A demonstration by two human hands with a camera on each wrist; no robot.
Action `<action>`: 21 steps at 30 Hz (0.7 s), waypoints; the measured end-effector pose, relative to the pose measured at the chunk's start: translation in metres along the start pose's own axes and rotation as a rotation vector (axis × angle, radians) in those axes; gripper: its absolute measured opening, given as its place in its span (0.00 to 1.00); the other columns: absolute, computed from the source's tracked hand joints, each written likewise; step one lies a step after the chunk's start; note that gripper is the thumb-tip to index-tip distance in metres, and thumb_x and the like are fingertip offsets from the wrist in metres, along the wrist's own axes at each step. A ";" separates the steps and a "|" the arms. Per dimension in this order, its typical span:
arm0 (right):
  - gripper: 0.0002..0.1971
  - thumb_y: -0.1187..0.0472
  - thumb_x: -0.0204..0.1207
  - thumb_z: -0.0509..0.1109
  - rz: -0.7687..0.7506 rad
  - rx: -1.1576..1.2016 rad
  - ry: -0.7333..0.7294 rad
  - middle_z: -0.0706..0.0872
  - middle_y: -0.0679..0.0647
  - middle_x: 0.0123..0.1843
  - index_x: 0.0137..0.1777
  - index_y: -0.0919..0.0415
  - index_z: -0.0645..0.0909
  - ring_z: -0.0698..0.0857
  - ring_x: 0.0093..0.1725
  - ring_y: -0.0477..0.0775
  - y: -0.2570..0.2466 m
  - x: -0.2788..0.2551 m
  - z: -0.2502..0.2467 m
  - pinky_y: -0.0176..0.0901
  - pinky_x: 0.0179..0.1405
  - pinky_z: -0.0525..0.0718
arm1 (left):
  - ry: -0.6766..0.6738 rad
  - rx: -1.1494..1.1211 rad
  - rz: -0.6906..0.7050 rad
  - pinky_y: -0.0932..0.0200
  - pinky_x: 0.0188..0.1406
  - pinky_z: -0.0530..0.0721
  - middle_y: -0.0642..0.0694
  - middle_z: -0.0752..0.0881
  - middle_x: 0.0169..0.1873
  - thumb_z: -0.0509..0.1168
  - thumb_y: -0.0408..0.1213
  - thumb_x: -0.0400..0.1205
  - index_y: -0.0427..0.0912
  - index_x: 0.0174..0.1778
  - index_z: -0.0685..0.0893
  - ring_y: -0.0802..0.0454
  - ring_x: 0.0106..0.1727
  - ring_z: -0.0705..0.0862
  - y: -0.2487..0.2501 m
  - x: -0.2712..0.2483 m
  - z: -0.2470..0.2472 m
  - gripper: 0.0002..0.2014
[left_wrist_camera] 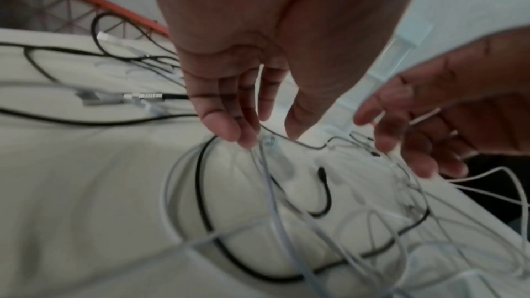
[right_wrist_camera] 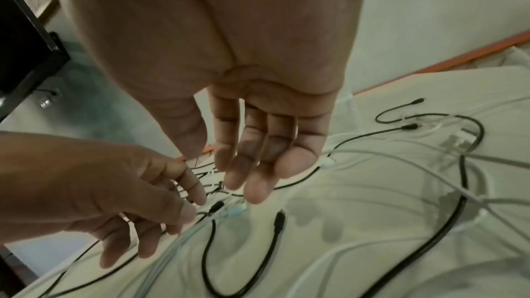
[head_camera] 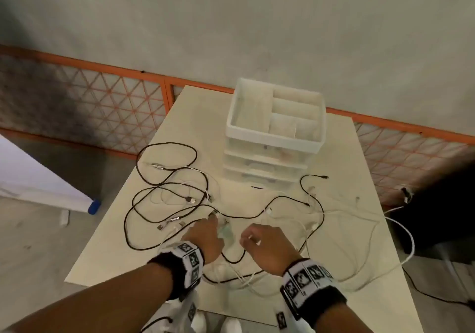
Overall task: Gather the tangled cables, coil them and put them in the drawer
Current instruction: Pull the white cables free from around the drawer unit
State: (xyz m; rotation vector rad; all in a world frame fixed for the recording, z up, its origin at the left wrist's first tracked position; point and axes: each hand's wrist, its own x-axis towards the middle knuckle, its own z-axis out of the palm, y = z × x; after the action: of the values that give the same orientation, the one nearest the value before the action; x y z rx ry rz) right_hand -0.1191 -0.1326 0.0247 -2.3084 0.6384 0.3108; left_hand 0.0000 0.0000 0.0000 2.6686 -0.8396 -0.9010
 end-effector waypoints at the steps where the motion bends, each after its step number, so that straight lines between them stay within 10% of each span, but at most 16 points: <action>1: 0.10 0.47 0.80 0.67 0.019 0.021 0.001 0.91 0.49 0.53 0.54 0.46 0.86 0.87 0.55 0.51 0.000 0.004 0.005 0.47 0.59 0.84 | -0.028 0.018 -0.035 0.50 0.63 0.79 0.38 0.79 0.69 0.63 0.48 0.81 0.43 0.77 0.66 0.40 0.68 0.80 0.001 0.000 0.003 0.29; 6: 0.14 0.44 0.75 0.71 0.045 0.042 -0.009 0.91 0.49 0.52 0.58 0.46 0.86 0.88 0.54 0.51 -0.010 0.007 0.021 0.48 0.59 0.85 | -0.074 -0.059 -0.108 0.50 0.56 0.83 0.35 0.81 0.64 0.64 0.39 0.78 0.43 0.75 0.65 0.37 0.62 0.83 0.008 -0.006 0.003 0.29; 12: 0.11 0.42 0.69 0.74 0.024 0.040 0.012 0.83 0.41 0.34 0.46 0.44 0.83 0.82 0.39 0.43 -0.008 0.005 0.023 0.41 0.42 0.80 | 0.024 -0.653 0.087 0.53 0.42 0.90 0.42 0.89 0.29 0.63 0.28 0.77 0.48 0.65 0.79 0.50 0.27 0.88 0.029 -0.008 -0.051 0.21; 21: 0.23 0.38 0.77 0.67 0.190 -0.001 0.205 0.80 0.45 0.29 0.24 0.48 0.75 0.85 0.40 0.55 0.023 0.005 -0.012 0.44 0.41 0.80 | 0.430 -1.014 0.309 0.58 0.37 0.88 0.43 0.84 0.38 0.69 0.29 0.81 0.44 0.56 0.89 0.48 0.35 0.91 0.017 -0.022 -0.149 0.10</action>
State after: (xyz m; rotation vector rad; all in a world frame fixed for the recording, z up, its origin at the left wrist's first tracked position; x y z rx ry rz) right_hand -0.1267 -0.1565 0.0184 -2.3024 0.9629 0.1615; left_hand 0.0686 -0.0002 0.1348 1.6822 -0.4690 -0.4464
